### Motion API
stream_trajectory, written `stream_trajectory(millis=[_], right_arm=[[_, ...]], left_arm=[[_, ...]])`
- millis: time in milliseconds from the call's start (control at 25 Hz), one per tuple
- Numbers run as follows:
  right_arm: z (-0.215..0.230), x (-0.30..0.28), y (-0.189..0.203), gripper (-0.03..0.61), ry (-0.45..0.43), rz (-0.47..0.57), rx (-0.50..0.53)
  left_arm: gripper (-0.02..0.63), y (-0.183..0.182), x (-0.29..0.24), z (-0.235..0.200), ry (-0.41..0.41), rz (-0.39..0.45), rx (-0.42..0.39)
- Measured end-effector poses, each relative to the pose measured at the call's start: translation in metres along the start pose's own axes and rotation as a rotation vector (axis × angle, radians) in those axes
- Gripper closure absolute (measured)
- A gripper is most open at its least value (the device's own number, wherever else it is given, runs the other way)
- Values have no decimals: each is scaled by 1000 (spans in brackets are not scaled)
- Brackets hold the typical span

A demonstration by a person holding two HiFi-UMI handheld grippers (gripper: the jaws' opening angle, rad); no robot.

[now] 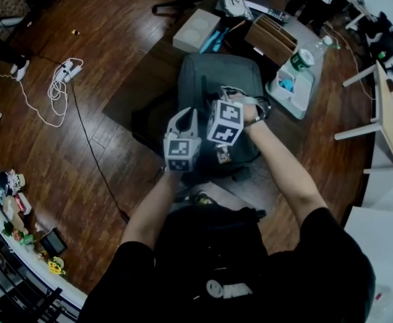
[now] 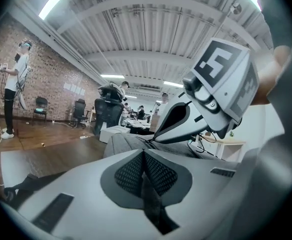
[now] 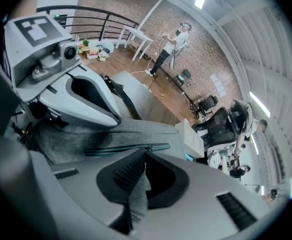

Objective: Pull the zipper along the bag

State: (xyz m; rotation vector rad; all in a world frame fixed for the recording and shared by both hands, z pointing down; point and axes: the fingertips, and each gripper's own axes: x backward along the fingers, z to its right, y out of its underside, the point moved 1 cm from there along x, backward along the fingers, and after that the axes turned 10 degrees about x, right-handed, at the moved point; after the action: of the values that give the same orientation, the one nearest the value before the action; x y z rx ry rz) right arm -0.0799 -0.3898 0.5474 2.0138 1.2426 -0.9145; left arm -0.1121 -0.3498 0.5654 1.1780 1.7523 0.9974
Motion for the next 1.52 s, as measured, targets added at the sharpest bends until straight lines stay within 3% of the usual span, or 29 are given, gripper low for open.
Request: stream_trajectory(millis=[200, 480, 1520], right_arm=[[-12, 9, -2, 558, 48, 24, 26], [-30, 19, -5, 558, 59, 32, 86], [-97, 44, -4, 557, 29, 37, 132]], left_arm=[[621, -1, 1, 1, -7, -18, 28], [621, 2, -2, -2, -8, -12, -4], [621, -2, -1, 5, -17, -38, 6]])
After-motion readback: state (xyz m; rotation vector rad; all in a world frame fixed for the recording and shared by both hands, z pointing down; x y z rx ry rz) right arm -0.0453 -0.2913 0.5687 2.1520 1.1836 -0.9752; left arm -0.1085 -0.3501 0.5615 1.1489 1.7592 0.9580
